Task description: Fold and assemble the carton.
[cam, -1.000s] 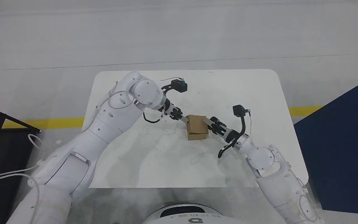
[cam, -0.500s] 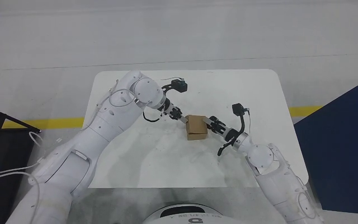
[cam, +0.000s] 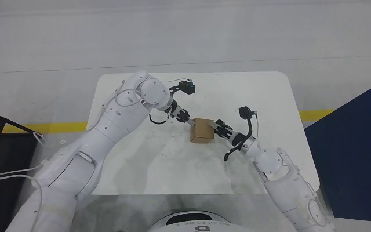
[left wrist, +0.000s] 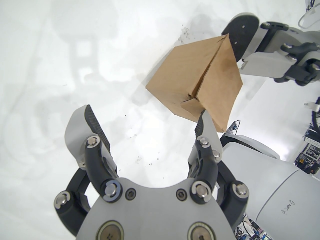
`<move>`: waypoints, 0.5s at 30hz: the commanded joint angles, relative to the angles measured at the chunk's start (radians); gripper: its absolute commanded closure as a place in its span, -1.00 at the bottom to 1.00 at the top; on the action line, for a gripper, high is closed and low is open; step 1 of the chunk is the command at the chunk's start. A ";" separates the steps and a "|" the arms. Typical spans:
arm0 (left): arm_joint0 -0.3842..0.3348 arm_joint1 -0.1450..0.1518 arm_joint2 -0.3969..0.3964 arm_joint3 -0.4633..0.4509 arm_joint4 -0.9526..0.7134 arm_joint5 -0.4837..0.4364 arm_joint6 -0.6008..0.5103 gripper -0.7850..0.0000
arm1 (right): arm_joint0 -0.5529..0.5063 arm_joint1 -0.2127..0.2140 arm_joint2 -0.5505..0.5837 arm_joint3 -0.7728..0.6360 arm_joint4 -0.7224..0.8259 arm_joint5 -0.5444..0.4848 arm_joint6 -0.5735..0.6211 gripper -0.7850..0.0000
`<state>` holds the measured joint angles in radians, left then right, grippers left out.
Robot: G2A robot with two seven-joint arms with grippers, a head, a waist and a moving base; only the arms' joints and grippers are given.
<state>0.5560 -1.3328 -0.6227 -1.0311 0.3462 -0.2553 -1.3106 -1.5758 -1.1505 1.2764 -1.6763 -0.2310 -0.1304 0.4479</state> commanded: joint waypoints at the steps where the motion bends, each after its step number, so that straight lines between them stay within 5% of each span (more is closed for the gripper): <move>1: -0.002 -0.002 0.002 0.005 0.000 -0.003 -0.001 -1.00 | -0.001 0.000 0.005 -0.001 0.013 0.003 -0.003 0.11; 15: 0.012 0.011 -0.028 0.013 0.006 -0.044 0.030 -1.00 | -0.024 0.005 0.080 0.014 0.122 0.007 -0.006 0.08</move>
<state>0.5647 -1.3261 -0.6431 -1.0183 0.3494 -0.2969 -1.2833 -1.5964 -1.1456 1.3511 -1.6618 -0.1141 -0.1223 0.4406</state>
